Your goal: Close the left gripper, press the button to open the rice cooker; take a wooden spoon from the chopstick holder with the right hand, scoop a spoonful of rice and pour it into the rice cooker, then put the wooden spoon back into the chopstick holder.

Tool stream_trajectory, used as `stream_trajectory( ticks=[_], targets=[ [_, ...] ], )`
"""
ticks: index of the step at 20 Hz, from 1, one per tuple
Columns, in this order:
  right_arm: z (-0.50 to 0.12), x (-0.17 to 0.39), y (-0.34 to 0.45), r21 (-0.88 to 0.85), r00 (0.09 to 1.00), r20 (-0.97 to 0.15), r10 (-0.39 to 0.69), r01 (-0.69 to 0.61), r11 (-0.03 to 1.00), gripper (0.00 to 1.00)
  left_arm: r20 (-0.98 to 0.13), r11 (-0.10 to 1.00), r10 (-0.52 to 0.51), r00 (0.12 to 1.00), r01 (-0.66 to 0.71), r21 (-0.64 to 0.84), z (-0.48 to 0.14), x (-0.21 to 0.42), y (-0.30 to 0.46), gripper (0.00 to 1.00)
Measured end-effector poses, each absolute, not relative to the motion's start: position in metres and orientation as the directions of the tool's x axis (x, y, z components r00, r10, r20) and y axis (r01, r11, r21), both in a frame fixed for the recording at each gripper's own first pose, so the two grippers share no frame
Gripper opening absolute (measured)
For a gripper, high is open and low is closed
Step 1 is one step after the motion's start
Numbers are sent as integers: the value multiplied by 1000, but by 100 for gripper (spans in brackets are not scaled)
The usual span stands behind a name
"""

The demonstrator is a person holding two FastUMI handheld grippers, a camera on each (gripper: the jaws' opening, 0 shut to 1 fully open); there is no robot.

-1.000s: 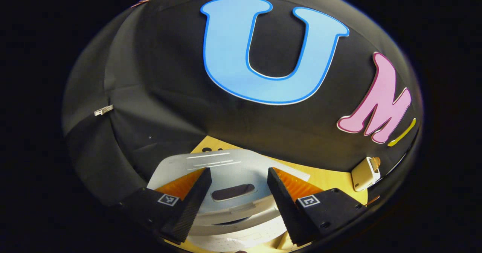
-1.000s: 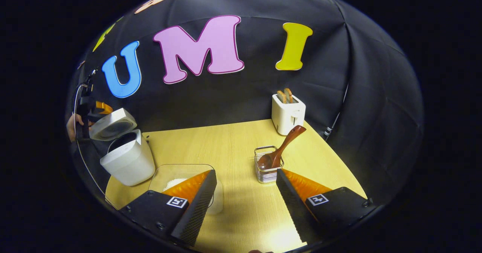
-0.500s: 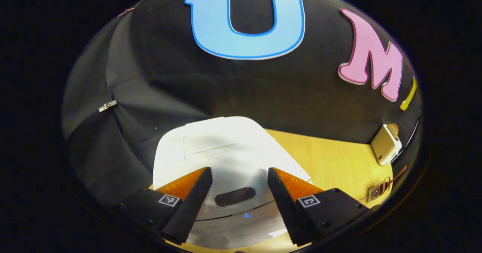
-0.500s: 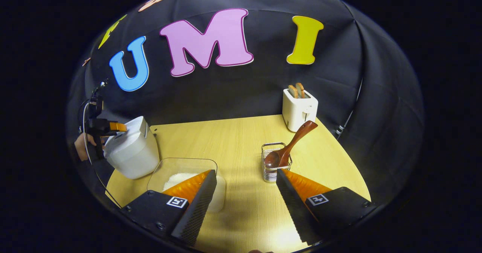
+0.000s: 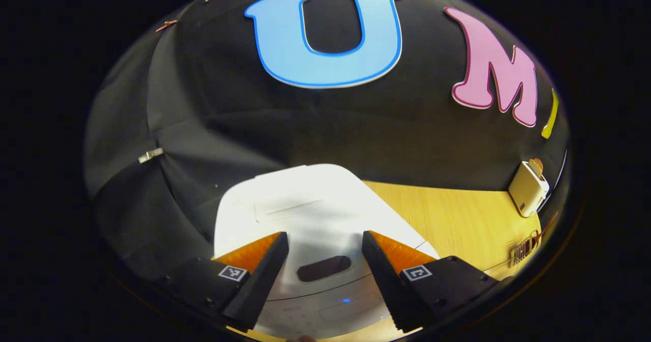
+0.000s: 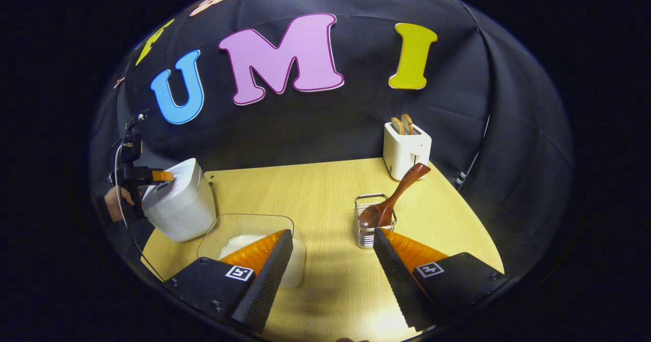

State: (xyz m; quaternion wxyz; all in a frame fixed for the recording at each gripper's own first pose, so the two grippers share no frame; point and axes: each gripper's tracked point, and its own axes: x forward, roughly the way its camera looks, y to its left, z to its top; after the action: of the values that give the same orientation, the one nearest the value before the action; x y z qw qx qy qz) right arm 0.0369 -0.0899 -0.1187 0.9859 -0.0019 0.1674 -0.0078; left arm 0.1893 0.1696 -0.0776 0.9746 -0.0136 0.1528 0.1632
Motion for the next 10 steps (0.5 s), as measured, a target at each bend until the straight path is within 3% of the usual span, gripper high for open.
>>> stream_trajectory(
  ticks=[5, 10],
  targets=[
    [-81, 35, -54, -27, 970, -241, -34, 29, 999, 99, -116, 975, 213, 970, -218, -30, -4, 153, 149, 95],
    [-33, 18, -11, 6, 992, -116, -40, 41, 999, 99, 50, 994, 98, 994, -95, -59, 56, 73, 111, 95]
  ],
)
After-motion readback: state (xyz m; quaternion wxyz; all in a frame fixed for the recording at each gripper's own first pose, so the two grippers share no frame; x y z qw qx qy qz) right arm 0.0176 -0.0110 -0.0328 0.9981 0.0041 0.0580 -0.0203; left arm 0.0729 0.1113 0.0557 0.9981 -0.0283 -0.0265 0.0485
